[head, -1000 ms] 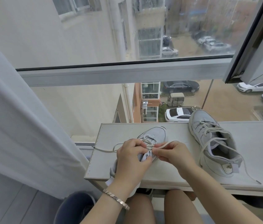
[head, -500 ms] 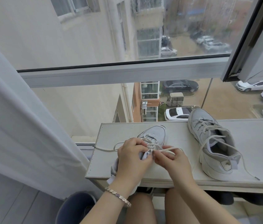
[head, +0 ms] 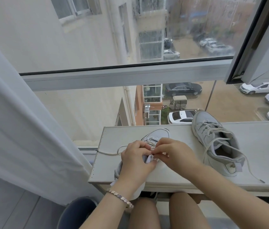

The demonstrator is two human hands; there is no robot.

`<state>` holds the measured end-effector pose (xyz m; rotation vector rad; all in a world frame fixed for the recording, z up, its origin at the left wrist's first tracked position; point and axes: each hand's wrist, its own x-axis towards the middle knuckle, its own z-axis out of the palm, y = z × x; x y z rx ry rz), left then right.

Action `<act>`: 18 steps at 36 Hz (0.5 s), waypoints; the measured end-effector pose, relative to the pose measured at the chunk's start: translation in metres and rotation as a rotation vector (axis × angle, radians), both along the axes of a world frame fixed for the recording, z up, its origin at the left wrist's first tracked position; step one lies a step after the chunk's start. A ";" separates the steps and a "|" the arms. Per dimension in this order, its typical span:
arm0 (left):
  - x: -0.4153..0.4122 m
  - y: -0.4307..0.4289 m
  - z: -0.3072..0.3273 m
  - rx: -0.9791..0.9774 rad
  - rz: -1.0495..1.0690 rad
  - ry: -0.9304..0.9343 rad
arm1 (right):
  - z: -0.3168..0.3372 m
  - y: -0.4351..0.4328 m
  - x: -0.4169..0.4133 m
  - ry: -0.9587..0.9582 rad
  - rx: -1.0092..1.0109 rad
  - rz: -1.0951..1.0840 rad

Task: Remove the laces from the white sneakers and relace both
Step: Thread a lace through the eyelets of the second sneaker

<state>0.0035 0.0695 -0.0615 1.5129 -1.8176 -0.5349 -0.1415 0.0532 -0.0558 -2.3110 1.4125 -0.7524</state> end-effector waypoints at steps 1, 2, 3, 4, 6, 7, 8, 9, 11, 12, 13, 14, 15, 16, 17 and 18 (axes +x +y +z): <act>0.000 0.000 0.000 0.000 -0.003 -0.001 | 0.004 0.000 0.000 0.038 -0.044 0.020; 0.000 0.000 0.000 0.000 -0.004 -0.002 | 0.007 -0.001 0.000 0.067 -0.091 0.049; 0.000 0.000 -0.001 0.001 -0.003 -0.004 | 0.008 -0.001 0.001 0.095 -0.139 0.081; 0.001 0.000 -0.001 0.002 -0.002 -0.009 | 0.009 -0.001 0.002 0.124 -0.161 0.110; 0.001 0.000 -0.002 0.006 -0.002 -0.028 | 0.010 -0.003 0.002 0.155 -0.174 0.140; 0.001 0.000 -0.002 0.008 -0.008 -0.038 | 0.011 -0.004 0.002 0.153 -0.186 0.148; 0.002 0.000 -0.002 0.010 -0.018 -0.041 | 0.012 -0.004 0.002 0.145 -0.188 0.154; 0.003 0.001 -0.002 0.014 -0.031 -0.039 | 0.011 -0.005 0.001 0.127 -0.184 0.156; 0.006 0.002 0.000 0.045 -0.076 -0.049 | 0.010 -0.007 0.000 0.072 -0.156 0.143; 0.008 0.001 0.000 0.066 -0.109 -0.064 | 0.009 -0.007 0.000 0.045 -0.162 0.133; 0.010 0.001 0.001 0.082 -0.140 -0.081 | 0.008 -0.006 0.000 0.021 -0.188 0.125; 0.011 0.000 0.002 0.096 -0.165 -0.094 | 0.007 -0.004 0.001 0.008 -0.210 0.122; 0.012 0.000 0.003 0.107 -0.181 -0.096 | 0.006 -0.003 0.002 -0.005 -0.246 0.122; 0.013 0.000 0.005 0.118 -0.190 -0.090 | 0.005 -0.002 0.002 -0.018 -0.270 0.128; 0.013 0.000 0.005 0.126 -0.192 -0.086 | 0.004 -0.002 0.003 -0.035 -0.297 0.142; 0.012 0.000 0.006 0.125 -0.190 -0.090 | 0.004 -0.001 0.003 -0.055 -0.318 0.159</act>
